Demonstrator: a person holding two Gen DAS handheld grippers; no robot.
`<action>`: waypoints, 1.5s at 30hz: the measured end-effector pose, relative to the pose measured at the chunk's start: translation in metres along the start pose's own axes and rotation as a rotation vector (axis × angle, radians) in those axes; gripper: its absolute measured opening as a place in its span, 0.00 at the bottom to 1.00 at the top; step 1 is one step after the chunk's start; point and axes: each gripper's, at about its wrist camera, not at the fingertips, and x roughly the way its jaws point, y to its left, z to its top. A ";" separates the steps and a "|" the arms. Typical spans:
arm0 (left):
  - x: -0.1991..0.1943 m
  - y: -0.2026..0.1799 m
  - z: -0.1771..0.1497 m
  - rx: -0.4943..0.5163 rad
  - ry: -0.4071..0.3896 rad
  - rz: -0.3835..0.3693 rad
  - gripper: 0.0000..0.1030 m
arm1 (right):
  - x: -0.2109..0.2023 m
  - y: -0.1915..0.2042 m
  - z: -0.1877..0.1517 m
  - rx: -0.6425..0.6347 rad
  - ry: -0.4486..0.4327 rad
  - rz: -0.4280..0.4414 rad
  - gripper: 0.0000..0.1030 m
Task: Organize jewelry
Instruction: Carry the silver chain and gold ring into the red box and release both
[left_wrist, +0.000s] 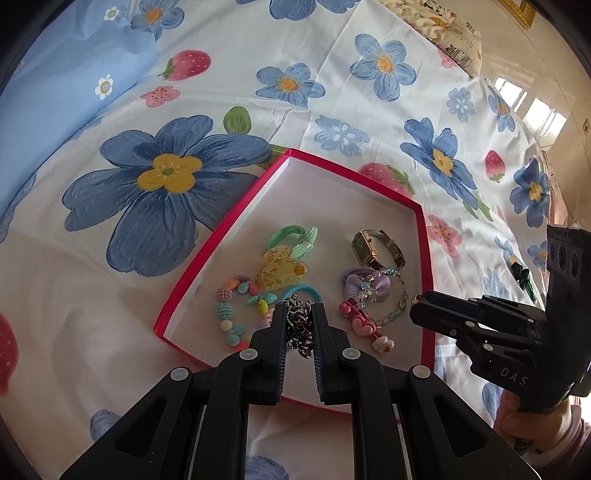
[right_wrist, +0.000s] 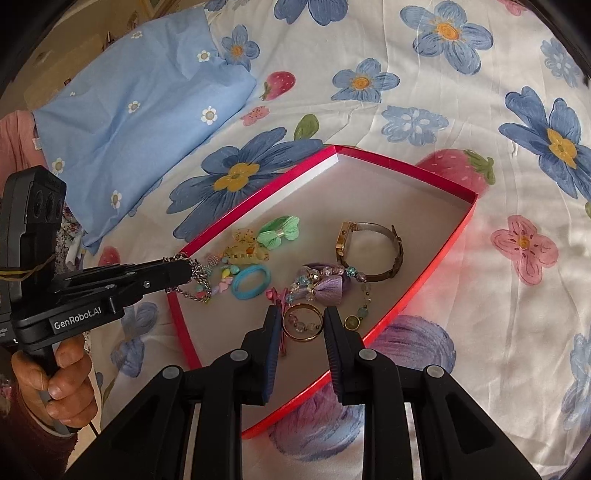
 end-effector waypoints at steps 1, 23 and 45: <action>0.003 0.001 0.001 -0.002 0.004 0.001 0.11 | 0.004 0.000 0.002 -0.003 0.004 -0.002 0.23; 0.051 0.017 0.002 -0.043 0.078 0.055 0.14 | 0.042 0.005 0.005 -0.082 0.065 -0.031 0.23; 0.022 0.012 -0.001 -0.049 0.030 0.036 0.28 | 0.022 -0.006 0.004 0.001 0.026 0.004 0.27</action>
